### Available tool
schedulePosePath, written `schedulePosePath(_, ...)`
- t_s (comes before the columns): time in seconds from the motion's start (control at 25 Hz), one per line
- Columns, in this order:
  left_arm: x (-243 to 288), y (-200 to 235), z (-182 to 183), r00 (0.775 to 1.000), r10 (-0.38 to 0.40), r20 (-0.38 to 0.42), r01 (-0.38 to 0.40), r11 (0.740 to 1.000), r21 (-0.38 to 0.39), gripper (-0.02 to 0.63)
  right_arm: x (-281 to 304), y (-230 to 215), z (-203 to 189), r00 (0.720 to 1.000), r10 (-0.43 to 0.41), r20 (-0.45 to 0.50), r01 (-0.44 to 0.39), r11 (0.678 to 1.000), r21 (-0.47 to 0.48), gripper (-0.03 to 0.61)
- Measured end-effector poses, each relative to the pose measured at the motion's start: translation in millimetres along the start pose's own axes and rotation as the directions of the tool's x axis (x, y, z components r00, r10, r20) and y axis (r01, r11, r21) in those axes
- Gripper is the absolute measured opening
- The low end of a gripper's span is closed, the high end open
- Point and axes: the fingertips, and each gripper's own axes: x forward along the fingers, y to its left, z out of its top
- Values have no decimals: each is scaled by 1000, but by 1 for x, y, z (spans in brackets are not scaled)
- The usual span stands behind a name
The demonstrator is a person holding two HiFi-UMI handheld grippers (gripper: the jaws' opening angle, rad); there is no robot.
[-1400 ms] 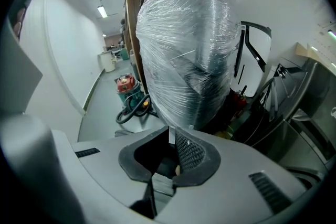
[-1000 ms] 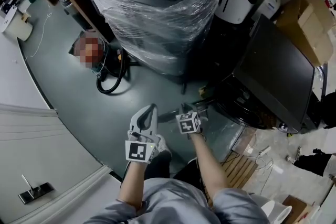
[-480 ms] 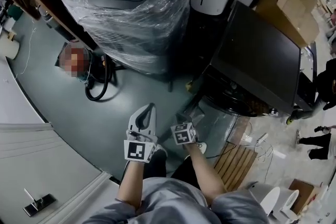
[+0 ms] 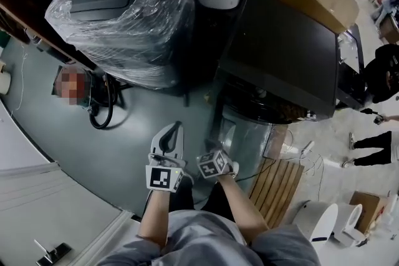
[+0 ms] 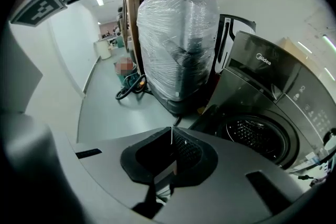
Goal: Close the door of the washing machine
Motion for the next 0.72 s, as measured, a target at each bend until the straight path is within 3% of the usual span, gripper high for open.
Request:
schedulePosePath(0.28, 19, -43, -2, 998, -67, -3, 67, 998, -7, 2, -17, -32, -31, 997, -72, -17, 72, 997, -15, 6)
schedulePosePath(0.4, 25, -60, -3, 996, -89, -7, 89, 996, -4, 2, -23, -47, -42, 993, -116, -24, 114, 991, -65, 6)
schedulePosePath(0.6, 33, -82, -8, 993, -120, -21, 120, 993, -8, 2, -30, -74, -59, 969, -243, -35, 228, 943, -245, 6)
schedulePosePath(0.72, 38, -92, -10, 990, -138, -28, 138, 990, -1, 2, -35, -93, -67, 953, -300, -33, 279, 918, -283, 6)
